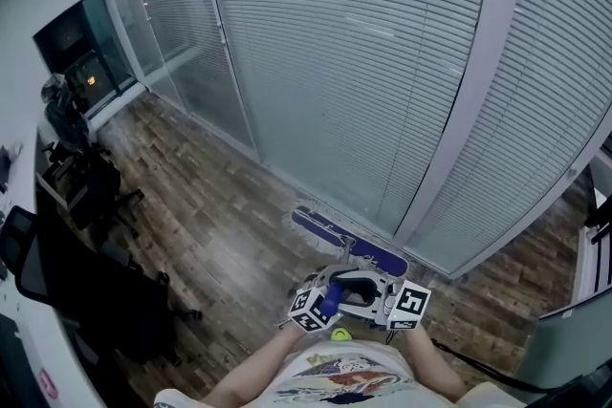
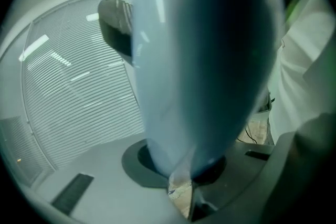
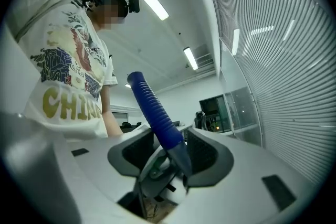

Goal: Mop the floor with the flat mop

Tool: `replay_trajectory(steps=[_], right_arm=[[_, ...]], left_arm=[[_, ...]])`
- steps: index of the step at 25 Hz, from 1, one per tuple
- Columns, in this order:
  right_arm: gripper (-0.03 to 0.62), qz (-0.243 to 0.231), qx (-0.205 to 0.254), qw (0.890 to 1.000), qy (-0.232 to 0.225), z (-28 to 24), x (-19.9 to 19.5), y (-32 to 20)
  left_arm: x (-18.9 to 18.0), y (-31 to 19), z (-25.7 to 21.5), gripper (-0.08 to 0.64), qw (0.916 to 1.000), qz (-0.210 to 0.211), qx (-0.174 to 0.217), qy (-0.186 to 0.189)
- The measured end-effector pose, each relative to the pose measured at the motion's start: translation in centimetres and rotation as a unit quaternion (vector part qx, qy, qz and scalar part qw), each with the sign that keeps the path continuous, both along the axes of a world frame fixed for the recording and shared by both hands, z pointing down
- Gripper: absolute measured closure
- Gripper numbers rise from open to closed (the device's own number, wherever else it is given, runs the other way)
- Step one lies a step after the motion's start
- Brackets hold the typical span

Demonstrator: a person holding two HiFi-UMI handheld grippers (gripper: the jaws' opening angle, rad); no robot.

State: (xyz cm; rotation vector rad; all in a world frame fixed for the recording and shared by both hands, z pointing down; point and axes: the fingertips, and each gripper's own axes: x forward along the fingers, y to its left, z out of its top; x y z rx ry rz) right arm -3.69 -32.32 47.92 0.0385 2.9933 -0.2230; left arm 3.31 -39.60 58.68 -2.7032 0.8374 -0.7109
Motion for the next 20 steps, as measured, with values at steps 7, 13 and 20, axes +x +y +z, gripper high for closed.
replay_trajectory(steps=[7,13,20], right_arm=[[0.393,0.003,-0.006,1.0,0.018,1.6,-3.1,10.2],[0.391,0.015,-0.011,1.0,0.024,2.1,-5.4,19.9],[0.391,0.017,-0.016,0.999,0.025,1.8,-7.0,30.6]], left_arm=[[-3.0,10.3,1.6,0.518,1.0,0.001,-0.01,0.001],[-5.2,20.0,1.9,0.518,0.9999,0.002,-0.011,0.007],[-6.8,30.7,1.5,0.517,0.9996,-0.005,-0.02,0.021]])
